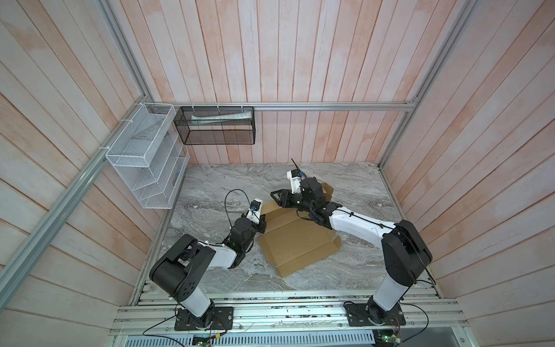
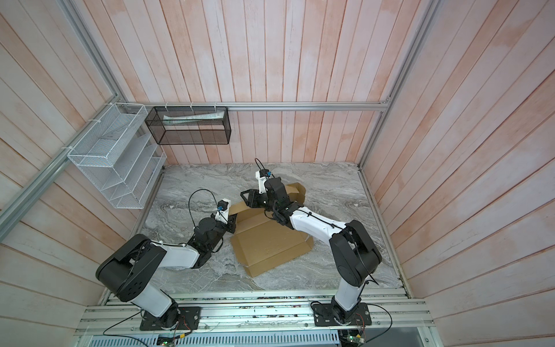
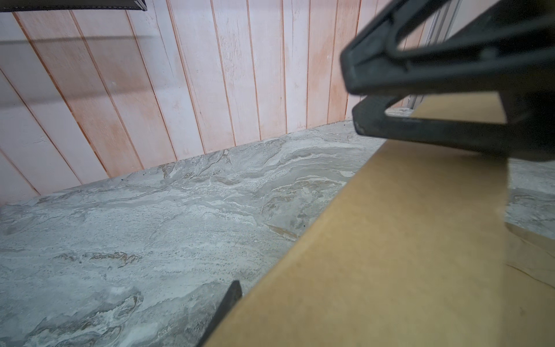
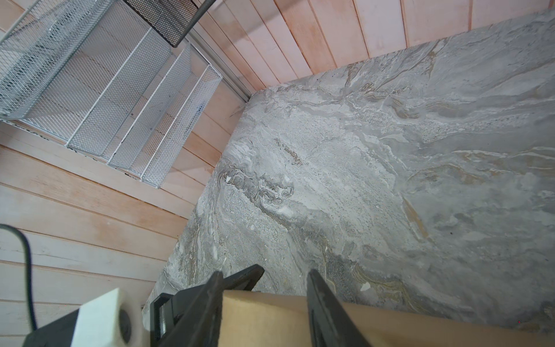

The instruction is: Fold the paper box

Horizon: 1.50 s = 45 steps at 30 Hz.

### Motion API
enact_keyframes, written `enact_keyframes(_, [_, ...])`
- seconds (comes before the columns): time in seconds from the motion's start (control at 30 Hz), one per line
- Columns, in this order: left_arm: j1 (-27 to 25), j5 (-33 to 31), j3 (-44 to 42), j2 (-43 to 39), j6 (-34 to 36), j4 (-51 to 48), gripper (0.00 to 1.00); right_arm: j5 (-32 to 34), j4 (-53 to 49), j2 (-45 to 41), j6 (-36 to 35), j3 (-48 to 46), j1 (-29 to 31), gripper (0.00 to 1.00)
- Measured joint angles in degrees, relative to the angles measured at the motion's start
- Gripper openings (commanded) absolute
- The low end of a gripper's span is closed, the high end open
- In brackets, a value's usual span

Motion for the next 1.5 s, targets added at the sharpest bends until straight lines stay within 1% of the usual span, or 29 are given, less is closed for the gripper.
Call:
enact_keyframes(0.17, [0.11, -0.39, 0.0, 0.55, -0.55, -0.07, 0.05, 0.0, 1.4, 1.46, 0.11, 0.04, 0.0, 0.44])
enact_keyframes(0.4, [0.11, -1.18, 0.0, 0.55, -1.4, -0.26, 0.18, 0.0, 3.06, 2.34, 0.63, 0.09, -0.02, 0.43])
enact_keyframes(0.8, [0.02, -3.61, 0.44, 0.55, -3.52, -1.53, 0.35, 1.7, 2.99, 3.5, 1.99, 1.4, -0.02, 0.4])
enact_keyframes(1.3, [-0.94, -5.35, 1.49, -1.79, -7.56, -7.96, 0.47, 3.04, 1.57, 5.6, 3.3, 3.58, -0.2, 0.38])
enact_keyframes(1.5, [-1.55, -5.95, 1.51, -3.54, -8.09, -10.69, 0.48, 3.06, 1.2, 6.05, 3.5, 4.07, -0.39, 0.38])
